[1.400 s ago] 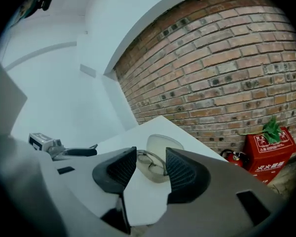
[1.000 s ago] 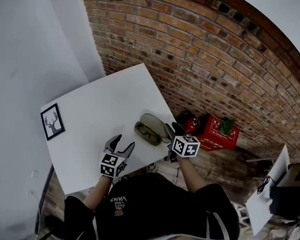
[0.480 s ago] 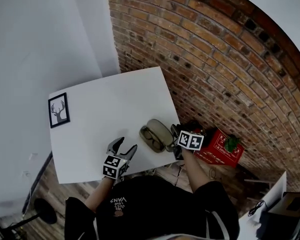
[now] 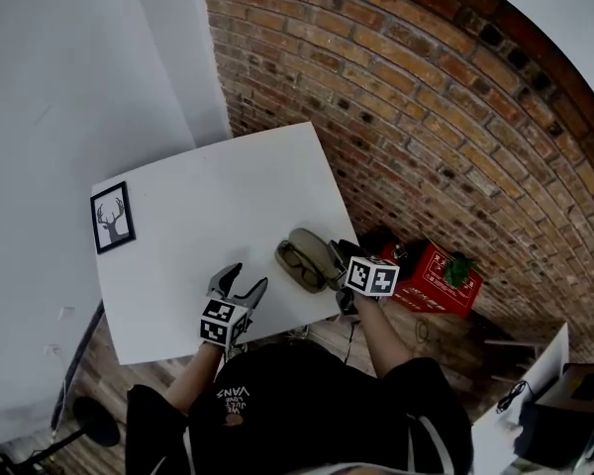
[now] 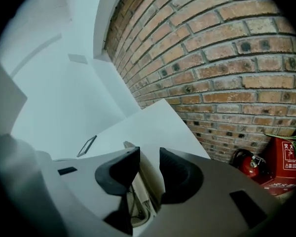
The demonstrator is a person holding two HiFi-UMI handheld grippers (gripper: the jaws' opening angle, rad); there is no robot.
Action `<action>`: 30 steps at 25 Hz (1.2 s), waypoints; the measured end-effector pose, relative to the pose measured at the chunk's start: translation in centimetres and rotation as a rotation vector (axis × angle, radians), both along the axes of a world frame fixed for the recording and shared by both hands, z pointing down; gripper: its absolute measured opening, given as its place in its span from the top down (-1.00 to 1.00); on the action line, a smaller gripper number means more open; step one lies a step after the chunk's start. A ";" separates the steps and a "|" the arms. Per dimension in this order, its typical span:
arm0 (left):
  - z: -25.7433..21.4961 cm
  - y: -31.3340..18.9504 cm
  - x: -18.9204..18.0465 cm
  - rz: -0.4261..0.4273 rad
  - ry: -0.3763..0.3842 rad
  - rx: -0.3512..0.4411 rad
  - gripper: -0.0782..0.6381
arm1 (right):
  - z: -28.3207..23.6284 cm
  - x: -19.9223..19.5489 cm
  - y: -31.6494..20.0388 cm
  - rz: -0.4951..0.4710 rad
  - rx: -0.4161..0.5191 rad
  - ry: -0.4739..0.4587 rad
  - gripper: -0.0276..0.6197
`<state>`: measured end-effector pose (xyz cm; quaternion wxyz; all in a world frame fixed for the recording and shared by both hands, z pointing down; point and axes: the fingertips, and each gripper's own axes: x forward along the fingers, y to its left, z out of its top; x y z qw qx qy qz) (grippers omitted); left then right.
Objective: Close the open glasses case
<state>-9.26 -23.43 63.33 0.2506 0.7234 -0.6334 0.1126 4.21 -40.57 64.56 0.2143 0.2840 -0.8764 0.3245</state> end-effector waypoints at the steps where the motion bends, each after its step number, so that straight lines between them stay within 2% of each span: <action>1: 0.0 0.0 -0.1 0.009 -0.001 0.001 0.00 | -0.3 -0.1 0.4 0.000 0.008 -0.003 0.53; 9: -0.5 -0.6 0.3 0.112 -0.009 0.013 -0.01 | -1.6 -0.6 3.6 0.031 0.030 -0.033 0.52; 12: -0.3 -0.7 1.2 0.181 -0.025 0.007 -0.07 | -1.7 -0.9 5.0 0.031 0.024 -0.041 0.49; 15: -0.1 -0.8 2.5 0.262 -0.059 -0.001 -0.18 | -1.7 -1.3 6.5 0.019 0.031 -0.037 0.46; 22: 1.3 -0.7 5.6 0.452 -0.196 -0.029 -0.37 | -2.0 -1.7 9.3 -0.057 0.146 0.048 0.52; 30: 3.0 -0.8 6.9 0.547 -0.267 -0.061 -0.39 | -0.9 -1.5 11.2 -0.073 0.131 0.065 0.54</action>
